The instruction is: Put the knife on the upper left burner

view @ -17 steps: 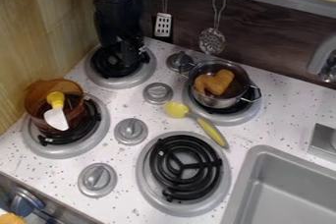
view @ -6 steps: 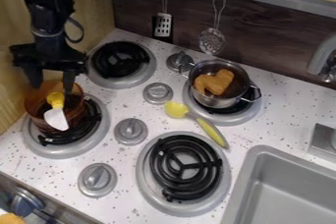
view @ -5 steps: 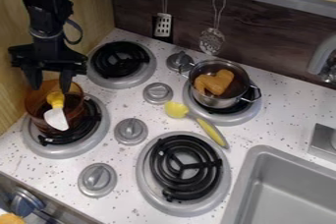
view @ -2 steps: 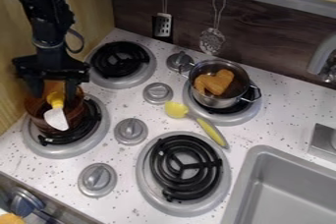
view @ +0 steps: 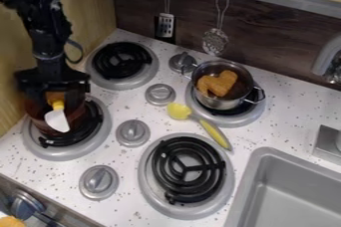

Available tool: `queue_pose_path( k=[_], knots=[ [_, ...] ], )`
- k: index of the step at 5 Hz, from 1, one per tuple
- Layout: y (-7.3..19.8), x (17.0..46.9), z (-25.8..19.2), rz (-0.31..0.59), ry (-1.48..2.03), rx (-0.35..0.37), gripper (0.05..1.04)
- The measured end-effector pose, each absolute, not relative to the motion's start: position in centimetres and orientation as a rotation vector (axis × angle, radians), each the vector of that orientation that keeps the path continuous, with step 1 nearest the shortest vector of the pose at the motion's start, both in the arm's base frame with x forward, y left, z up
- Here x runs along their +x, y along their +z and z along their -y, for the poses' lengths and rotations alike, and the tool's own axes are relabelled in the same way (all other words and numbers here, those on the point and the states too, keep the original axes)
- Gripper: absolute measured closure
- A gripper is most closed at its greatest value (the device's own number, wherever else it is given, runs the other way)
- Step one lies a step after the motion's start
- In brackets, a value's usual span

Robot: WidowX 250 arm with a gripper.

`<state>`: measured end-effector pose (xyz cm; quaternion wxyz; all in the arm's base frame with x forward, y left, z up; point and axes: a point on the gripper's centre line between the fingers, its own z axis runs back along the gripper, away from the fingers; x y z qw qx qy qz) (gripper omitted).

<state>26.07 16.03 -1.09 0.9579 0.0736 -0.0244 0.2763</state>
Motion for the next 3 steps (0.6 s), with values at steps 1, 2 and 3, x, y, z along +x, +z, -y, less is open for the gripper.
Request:
queue_pose_path(
  k=[1,2,3],
  knots=[
    [-1.13,26.48,-16.06,0.077,0.578,0.137,0.371],
    [-1.34,26.41,-16.0,0.076,0.586,0.13,0.542],
    [-1.36,26.3,-15.82,0.066,0.582,0.121,0.723]
  ],
)
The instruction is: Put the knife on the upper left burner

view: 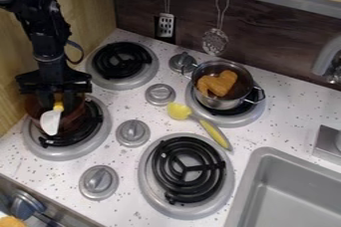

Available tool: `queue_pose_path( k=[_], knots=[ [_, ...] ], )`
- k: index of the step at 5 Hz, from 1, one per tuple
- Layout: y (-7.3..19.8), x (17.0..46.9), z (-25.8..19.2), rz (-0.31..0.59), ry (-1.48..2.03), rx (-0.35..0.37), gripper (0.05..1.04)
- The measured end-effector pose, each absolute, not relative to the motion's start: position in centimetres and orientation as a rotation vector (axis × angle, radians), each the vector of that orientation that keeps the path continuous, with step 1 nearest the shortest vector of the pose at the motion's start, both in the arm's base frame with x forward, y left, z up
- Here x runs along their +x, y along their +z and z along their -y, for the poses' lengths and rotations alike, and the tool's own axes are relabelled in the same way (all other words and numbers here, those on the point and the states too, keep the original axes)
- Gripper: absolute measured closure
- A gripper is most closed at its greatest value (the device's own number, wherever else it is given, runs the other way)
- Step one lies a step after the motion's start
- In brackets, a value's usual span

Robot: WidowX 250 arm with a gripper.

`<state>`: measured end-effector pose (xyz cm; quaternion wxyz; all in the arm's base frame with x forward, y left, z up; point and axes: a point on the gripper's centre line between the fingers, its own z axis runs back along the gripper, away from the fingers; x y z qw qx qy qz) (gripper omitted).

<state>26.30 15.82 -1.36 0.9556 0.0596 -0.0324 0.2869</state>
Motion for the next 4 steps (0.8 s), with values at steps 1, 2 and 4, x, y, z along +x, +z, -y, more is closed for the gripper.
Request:
queue_pose_path(
  k=[1,2,4],
  knots=[
    [-1.4,26.1,-15.8,0.053,0.586,0.12,0.733],
    [-0.9,25.4,-15.8,0.036,0.601,0.139,0.733],
    [2.4,25.3,-16.3,0.039,0.608,0.172,0.733]
  ],
)
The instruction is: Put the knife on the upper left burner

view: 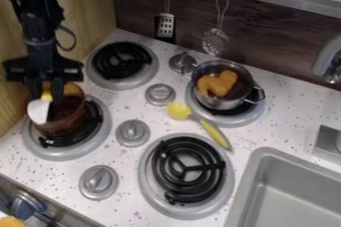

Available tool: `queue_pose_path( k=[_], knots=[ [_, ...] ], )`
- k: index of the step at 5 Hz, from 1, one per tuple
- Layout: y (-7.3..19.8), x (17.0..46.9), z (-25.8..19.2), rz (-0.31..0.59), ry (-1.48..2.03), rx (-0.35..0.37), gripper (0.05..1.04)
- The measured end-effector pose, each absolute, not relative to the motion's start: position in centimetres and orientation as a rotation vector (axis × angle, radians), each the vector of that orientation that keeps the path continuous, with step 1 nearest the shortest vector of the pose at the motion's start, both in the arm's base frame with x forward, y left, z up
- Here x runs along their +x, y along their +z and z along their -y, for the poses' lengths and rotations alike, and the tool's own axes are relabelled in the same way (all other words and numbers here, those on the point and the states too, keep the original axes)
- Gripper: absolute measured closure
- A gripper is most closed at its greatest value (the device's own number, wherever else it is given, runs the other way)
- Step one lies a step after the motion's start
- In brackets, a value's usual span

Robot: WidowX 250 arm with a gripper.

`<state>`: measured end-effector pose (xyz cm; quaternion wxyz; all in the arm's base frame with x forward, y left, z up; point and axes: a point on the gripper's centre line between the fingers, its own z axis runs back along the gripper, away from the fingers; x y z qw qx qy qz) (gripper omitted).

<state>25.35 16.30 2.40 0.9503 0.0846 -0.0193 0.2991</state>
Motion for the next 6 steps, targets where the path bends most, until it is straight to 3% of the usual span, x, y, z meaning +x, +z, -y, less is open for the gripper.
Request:
queue_pose_path(
  k=[1,2,3,6],
  knots=[
    [4.0,25.8,-16.1,0.06,0.585,0.211,0.733],
    [5.5,28.1,-15.5,0.114,0.498,0.271,0.733],
    [6.6,30.3,-15.0,0.18,0.442,0.275,0.733],
    [4.5,36.2,-12.5,0.394,0.418,0.207,0.733]
  ],
)
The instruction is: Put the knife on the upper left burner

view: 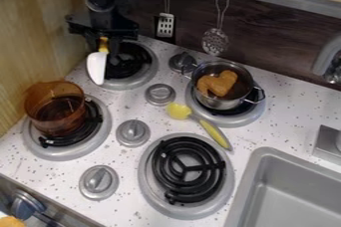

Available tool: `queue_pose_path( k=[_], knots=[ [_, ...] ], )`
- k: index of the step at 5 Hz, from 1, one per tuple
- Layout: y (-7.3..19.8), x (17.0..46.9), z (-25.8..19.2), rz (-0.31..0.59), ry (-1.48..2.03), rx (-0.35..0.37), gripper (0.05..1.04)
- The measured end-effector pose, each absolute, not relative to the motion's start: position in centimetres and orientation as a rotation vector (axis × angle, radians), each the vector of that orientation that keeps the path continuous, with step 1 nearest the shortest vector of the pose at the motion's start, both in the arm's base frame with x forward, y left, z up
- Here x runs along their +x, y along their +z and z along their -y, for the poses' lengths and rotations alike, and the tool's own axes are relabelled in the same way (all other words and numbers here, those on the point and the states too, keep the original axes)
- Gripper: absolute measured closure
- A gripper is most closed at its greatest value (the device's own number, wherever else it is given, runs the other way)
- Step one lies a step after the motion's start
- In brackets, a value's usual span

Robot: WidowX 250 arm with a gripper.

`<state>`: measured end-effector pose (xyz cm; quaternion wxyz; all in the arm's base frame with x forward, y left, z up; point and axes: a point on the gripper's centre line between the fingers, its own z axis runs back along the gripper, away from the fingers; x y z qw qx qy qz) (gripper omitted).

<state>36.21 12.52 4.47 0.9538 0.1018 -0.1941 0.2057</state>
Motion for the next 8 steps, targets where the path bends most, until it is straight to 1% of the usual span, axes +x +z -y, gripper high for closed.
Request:
queue_pose_path(
  k=[1,3,4,5,6,7,8],
  knots=[
    [3.1,38.7,-12.2,0.42,0.384,0.155,0.732],
    [0.9,42.1,-12.3,0.418,0.345,0.103,0.733],
    [-0.5,42.1,-12.7,0.412,0.364,0.071,0.732],
    [-1.2,42.6,-13.0,0.419,0.358,0.057,0.733],
    [-1.1,42.8,-13.5,0.435,0.354,0.084,0.669],
    [-1.0,43.1,-14.7,0.484,0.391,0.159,0.512],
    [-1.6,41.8,-15.2,0.472,0.368,0.237,0.227]
  ],
)
